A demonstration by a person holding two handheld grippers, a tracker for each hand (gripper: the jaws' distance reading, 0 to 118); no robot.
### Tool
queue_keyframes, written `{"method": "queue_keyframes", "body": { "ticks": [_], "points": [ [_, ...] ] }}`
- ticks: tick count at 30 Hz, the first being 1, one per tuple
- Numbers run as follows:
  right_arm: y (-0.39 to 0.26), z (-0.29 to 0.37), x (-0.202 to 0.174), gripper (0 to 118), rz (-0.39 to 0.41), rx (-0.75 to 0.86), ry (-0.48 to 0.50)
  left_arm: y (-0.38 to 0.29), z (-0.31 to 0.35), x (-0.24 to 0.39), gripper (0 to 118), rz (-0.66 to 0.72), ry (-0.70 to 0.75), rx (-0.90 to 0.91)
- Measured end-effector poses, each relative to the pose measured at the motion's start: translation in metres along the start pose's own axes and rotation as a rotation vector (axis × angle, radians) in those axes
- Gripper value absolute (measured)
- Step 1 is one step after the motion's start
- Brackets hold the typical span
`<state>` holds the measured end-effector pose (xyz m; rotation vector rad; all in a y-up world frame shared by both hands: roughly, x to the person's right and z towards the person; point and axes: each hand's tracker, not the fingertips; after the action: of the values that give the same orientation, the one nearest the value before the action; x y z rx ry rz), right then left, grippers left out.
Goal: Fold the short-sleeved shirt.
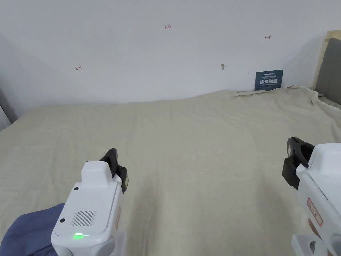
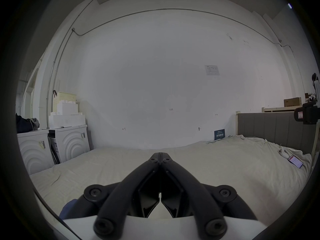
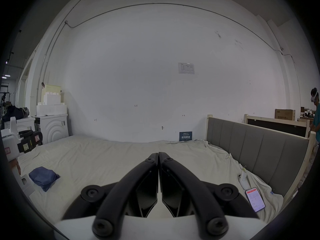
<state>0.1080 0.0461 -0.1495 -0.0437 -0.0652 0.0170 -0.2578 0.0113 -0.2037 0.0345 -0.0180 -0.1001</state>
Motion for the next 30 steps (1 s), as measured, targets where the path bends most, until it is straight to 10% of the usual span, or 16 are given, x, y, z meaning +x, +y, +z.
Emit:
{"method": "queue_keyframes", "body": {
  "ticks": [30],
  "points": [
    [0.009,0.008,-0.015,0,0.007,0.005,0.004,0.001,-0.001,-0.001,0,0.006,-0.005,-0.006]
  ]
}}
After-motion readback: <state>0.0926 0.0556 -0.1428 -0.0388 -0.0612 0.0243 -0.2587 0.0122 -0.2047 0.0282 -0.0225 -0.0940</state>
